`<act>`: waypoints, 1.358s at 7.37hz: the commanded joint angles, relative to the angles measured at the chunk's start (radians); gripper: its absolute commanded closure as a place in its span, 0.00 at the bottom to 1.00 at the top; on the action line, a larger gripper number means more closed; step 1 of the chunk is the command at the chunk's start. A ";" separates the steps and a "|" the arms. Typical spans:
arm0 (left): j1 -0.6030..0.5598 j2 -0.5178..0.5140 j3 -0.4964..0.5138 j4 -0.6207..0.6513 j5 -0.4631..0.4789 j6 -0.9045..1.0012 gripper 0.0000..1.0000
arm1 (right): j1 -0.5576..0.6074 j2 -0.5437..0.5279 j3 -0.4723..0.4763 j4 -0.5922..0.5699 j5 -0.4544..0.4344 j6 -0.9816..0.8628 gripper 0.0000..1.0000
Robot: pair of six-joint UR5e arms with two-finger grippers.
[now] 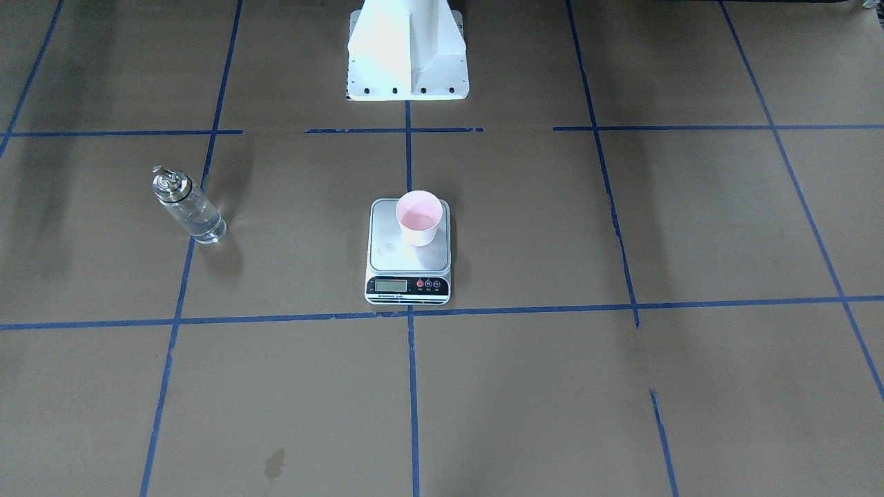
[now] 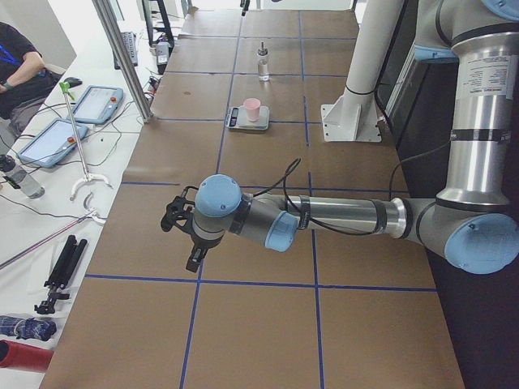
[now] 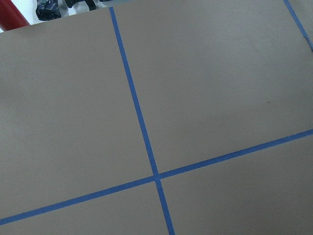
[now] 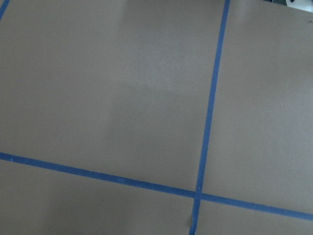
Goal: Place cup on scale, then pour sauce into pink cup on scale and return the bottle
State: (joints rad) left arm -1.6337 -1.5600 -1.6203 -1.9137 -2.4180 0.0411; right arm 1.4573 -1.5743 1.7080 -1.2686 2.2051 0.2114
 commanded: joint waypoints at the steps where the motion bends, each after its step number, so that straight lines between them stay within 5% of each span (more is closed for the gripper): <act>1: 0.000 0.005 0.000 -0.001 0.004 0.002 0.00 | 0.080 0.005 0.132 -0.387 0.050 -0.093 0.00; 5: 0.000 0.020 0.000 -0.001 0.007 0.002 0.00 | 0.100 -0.188 0.098 -0.292 0.150 -0.084 0.00; 10: 0.002 0.035 0.017 0.016 0.002 -0.010 0.00 | 0.098 -0.196 0.096 -0.267 0.143 -0.081 0.00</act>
State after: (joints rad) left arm -1.6324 -1.5285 -1.6054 -1.8982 -2.4175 0.0322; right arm 1.5555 -1.7697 1.8050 -1.5363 2.3474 0.1269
